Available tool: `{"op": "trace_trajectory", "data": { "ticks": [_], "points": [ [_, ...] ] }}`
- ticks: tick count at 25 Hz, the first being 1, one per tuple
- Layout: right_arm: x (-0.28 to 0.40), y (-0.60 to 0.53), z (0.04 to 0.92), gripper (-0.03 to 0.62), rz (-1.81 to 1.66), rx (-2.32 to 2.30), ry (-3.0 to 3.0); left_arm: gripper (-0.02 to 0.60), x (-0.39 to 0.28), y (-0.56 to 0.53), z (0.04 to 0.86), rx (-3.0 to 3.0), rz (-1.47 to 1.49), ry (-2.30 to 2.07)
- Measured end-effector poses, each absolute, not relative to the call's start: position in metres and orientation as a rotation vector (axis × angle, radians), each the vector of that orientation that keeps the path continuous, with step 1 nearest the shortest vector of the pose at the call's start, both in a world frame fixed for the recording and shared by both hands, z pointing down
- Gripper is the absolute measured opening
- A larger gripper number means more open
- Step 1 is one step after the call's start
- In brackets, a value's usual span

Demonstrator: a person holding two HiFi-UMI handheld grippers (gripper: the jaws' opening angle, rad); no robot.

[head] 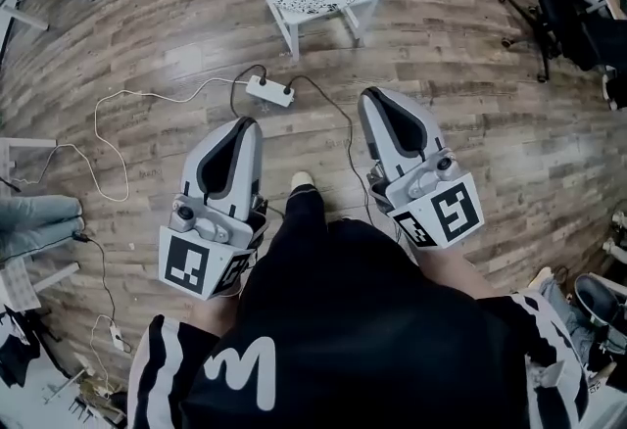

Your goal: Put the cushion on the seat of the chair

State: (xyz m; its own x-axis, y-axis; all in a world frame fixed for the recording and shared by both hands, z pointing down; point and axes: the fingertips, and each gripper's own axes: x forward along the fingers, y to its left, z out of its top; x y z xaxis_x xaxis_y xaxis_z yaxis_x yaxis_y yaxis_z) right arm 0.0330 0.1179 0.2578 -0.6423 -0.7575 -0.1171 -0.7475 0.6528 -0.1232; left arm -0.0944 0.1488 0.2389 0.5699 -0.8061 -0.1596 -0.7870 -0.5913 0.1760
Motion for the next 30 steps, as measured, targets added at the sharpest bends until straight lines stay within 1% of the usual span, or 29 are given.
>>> {"op": "trace_trajectory", "data": {
  "ticks": [3, 10, 15, 21, 30],
  "points": [
    [0.049, 0.137, 0.257, 0.028, -0.111, -1.226, 2.719, 0.006, -0.076, 0.168, 0.236, 2.670, -0.387, -1.397],
    [0.089, 0.192, 0.255, 0.028, -0.099, -1.188, 2.730, 0.006, -0.030, 0.230, 0.250, 2.658, -0.332, -1.429],
    [0.100, 0.231, 0.248, 0.028, -0.070, -1.141, 2.740, 0.006, -0.006, 0.272, 0.247, 2.670, -0.328, -1.436],
    [0.106, 0.264, 0.242, 0.028, -0.030, -1.111, 2.750, 0.006, -0.001, 0.302, 0.241, 2.666, -0.346, -1.476],
    [0.112, 0.282, 0.238, 0.028, 0.021, -1.119, 2.759, 0.006, 0.006, 0.320, 0.238, 2.691, -0.353, -1.459]
  ]
}}
